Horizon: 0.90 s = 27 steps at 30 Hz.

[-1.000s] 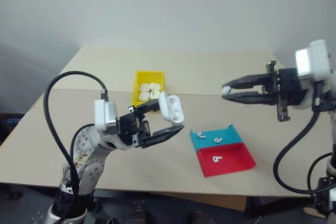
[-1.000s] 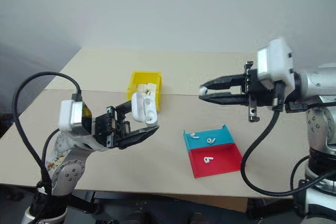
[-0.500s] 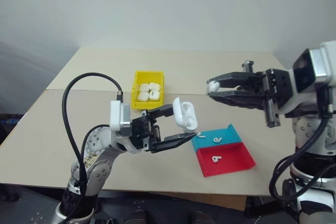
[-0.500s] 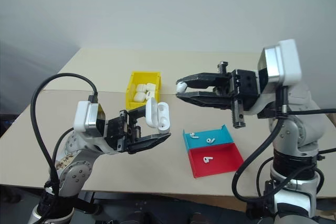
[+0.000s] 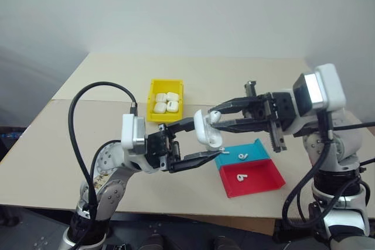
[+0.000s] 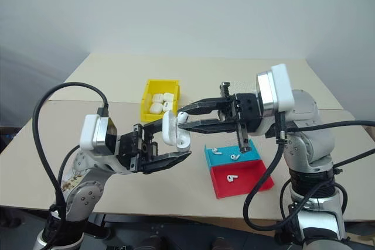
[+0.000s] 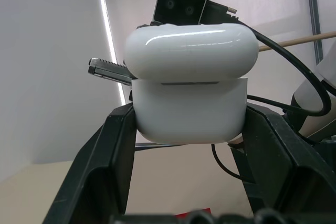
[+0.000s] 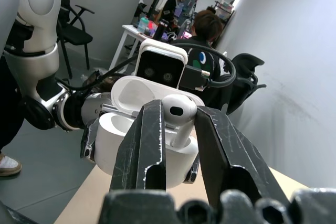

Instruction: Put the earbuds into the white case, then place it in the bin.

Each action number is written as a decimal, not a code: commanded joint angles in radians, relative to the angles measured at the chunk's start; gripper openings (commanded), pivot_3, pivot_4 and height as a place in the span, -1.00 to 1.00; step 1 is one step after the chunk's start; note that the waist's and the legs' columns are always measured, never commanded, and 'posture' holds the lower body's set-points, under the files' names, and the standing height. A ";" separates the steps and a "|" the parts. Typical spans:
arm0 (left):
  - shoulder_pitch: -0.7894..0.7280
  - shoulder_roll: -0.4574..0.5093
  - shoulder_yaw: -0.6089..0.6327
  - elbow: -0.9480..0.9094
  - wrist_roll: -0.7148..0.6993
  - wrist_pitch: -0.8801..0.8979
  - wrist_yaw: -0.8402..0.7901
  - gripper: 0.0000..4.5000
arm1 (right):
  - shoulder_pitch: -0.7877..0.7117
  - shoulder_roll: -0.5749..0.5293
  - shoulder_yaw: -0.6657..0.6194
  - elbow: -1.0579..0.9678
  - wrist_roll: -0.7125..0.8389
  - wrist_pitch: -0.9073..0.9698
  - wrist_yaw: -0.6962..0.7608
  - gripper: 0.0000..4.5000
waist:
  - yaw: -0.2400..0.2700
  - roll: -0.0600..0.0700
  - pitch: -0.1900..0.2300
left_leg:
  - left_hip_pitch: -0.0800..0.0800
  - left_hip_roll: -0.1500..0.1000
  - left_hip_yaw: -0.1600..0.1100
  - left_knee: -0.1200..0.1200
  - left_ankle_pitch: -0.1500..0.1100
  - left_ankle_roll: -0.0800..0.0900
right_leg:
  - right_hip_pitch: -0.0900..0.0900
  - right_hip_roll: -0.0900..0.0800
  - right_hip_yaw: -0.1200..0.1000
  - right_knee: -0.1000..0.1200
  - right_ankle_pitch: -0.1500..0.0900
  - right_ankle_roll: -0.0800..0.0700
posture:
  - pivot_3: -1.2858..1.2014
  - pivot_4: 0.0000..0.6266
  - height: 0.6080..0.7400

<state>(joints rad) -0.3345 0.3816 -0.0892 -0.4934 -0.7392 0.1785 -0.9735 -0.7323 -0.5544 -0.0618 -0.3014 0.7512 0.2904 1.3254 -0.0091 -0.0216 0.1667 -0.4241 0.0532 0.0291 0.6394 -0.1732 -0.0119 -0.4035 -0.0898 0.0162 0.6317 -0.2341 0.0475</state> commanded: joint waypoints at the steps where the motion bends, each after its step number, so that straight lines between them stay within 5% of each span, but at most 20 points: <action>1: -0.006 -0.011 0.006 -0.032 -0.015 -0.014 -0.005 0.22 | -0.010 -0.008 -0.002 -0.002 -0.010 -0.028 0.002 -0.67 | 0.000 0.000 0.000 | 0.000 0.000 0.000 0.000 0.000 0.000 | 0.000 0.000 0.000 0.000 0.000 0.000 | 0.03 -0.52 1.00; 5: -0.008 -0.014 0.004 -0.028 -0.014 -0.013 -0.004 0.22 | -0.001 -0.011 0.001 -0.003 -0.007 -0.036 0.011 -0.67 | 0.000 0.000 0.000 | 0.000 0.000 0.000 0.000 0.000 0.000 | 0.000 0.000 0.000 0.000 0.000 0.000 | 0.03 -0.52 1.00; 11: -0.009 -0.019 0.004 -0.023 -0.010 -0.014 -0.006 0.22 | 0.006 -0.011 0.012 -0.014 -0.038 -0.080 0.009 0.16 | 0.000 0.000 0.000 | 0.000 0.000 0.000 0.000 0.000 0.000 | 0.000 0.000 0.000 0.000 0.000 0.000 | 0.03 -0.52 1.00; 20: 0.046 0.009 0.032 -0.008 0.024 -0.038 -0.027 0.22 | -0.011 -0.052 -0.033 0.031 -0.028 -0.101 0.030 0.16 | 0.000 0.000 0.000 | 0.000 0.000 0.000 0.000 0.000 0.000 | 0.000 0.000 0.000 0.000 0.000 0.000 | 0.03 -0.52 1.00; 24: 0.144 0.068 0.082 0.011 0.043 -0.074 -0.078 0.22 | -0.040 -0.147 -0.057 0.118 -0.040 -0.053 0.054 0.16 | -0.002 0.000 0.000 | 0.000 0.000 0.000 0.000 0.000 0.000 | 0.000 0.000 0.000 0.000 0.000 -0.001 | 0.03 -0.52 1.00; 27: 0.247 0.114 0.117 0.007 0.056 -0.112 -0.128 0.22 | -0.097 -0.263 0.049 0.242 -0.215 -0.047 0.093 0.16 | -0.006 0.000 0.000 | 0.000 0.000 0.001 0.000 0.000 0.000 | -0.001 -0.001 0.000 0.000 -0.003 -0.006 | 0.03 -0.52 1.00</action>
<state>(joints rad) -0.1027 0.4861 0.0035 -0.4619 -0.6899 0.1049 -1.0736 -0.7993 -0.7906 -0.0370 -0.0951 0.6018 0.2417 1.3994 -0.0152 -0.0213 0.1668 -0.4237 0.0535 0.0302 0.6388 -0.1733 -0.0119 -0.4049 -0.0905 0.0168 0.6315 -0.2380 0.0405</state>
